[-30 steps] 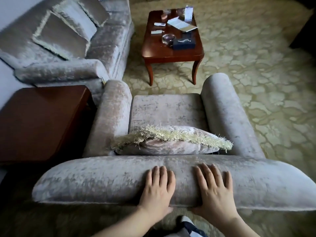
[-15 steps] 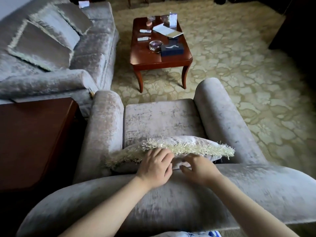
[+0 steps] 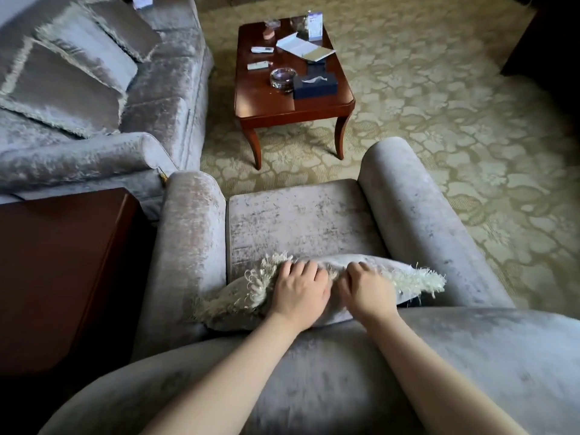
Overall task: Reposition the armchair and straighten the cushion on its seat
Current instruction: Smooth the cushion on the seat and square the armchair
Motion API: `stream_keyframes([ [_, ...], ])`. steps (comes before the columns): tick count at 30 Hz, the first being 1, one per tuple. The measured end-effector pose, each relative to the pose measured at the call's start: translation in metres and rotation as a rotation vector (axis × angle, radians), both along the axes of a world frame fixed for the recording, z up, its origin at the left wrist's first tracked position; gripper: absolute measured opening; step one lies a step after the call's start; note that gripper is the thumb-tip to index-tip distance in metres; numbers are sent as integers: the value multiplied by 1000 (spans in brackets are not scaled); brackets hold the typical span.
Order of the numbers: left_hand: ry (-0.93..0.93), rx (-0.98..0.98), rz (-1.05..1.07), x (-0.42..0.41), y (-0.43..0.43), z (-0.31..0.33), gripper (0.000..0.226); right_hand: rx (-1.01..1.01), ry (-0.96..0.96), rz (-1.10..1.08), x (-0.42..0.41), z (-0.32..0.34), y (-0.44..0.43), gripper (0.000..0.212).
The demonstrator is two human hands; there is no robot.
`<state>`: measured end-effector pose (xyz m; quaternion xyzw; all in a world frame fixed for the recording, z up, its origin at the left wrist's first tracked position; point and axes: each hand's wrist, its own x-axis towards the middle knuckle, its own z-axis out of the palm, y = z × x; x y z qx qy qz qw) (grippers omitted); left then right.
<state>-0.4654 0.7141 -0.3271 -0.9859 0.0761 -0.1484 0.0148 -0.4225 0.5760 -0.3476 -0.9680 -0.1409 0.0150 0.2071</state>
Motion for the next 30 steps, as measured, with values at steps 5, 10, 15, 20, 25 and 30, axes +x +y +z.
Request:
stream_keyframes([
  [5,90,-41,7,-9,-6,18,12,-43,-105,-19,3,18,-6,23],
  [10,252,22,48,-29,-8,15,24,40,-14,11,-48,4,3,19],
  [15,211,-3,164,-11,1,20,21,149,13,-13,-2,18,35,24],
  [20,329,-128,257,4,22,9,25,195,246,178,29,5,56,28],
  [25,299,-179,234,20,30,6,22,405,167,212,25,-13,43,40],
  [30,292,-147,235,23,47,15,25,390,137,214,16,-10,54,30],
])
